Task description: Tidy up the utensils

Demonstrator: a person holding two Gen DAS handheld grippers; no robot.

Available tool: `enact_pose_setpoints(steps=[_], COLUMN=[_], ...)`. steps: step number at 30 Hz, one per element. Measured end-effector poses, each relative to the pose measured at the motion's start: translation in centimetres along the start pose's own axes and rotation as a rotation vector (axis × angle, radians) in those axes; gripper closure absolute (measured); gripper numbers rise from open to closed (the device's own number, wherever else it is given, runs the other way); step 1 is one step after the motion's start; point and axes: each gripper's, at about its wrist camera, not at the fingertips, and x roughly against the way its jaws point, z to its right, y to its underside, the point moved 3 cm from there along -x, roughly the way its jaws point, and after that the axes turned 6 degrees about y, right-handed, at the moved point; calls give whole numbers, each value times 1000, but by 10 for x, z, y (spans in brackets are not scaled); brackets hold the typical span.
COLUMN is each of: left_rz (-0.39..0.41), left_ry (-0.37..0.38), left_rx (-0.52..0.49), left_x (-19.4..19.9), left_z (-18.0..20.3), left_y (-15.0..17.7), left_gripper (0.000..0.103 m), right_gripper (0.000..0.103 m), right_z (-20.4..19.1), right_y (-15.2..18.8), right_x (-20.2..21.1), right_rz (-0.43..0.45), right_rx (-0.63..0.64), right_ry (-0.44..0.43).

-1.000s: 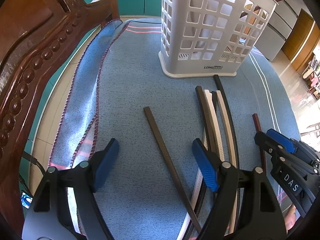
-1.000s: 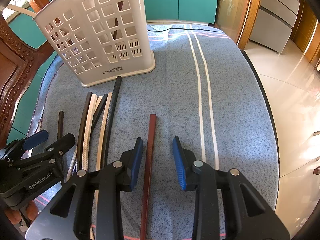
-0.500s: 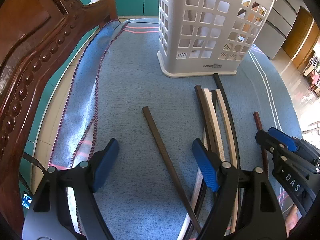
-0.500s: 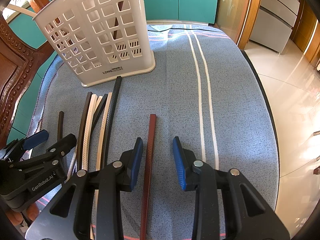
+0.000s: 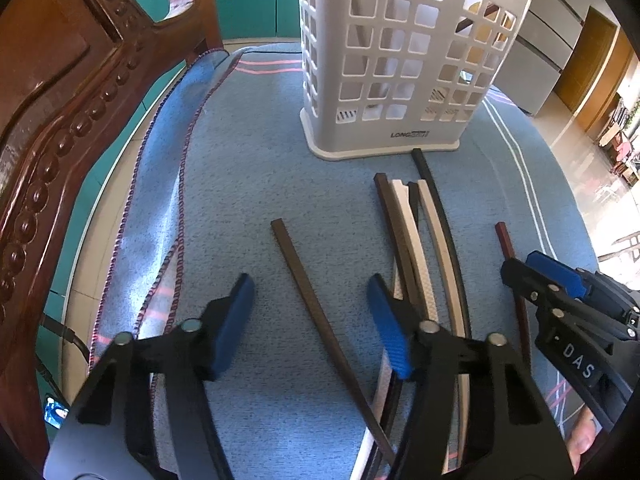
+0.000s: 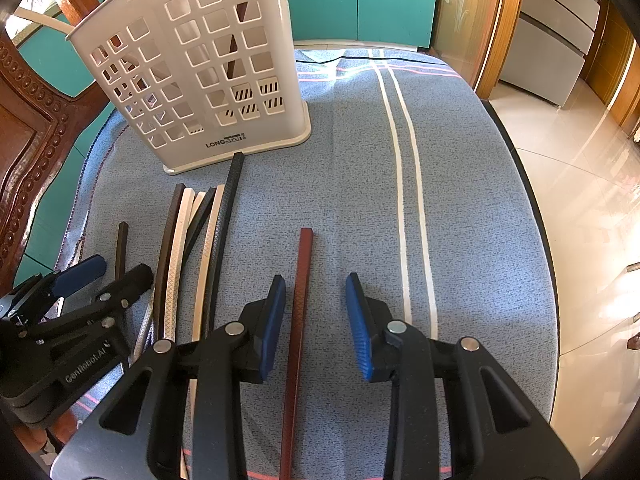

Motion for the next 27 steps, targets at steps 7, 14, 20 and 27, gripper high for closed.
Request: enact_pose_setpoints(steps=[7,14,20,27], left_rz=[2,0,-6,-5], left_ry=[21,-4,5,-7], left_rx=[21,-42,-36,-22], left_x=[3,2,1,3], left_z=[-8,1,-2,-4], left_y=[-1,1,2,5], left_gripper=[81,95,95,74], right_gripper=[70,70,70,70], right_z=[0,0,-1,-1], right_y=[0,0,0,1], right_x=[0,0,1,0], right_rz=[0,0,0,2], right_rx=[0,1,1,13], right_ry=[-1,1,2,9])
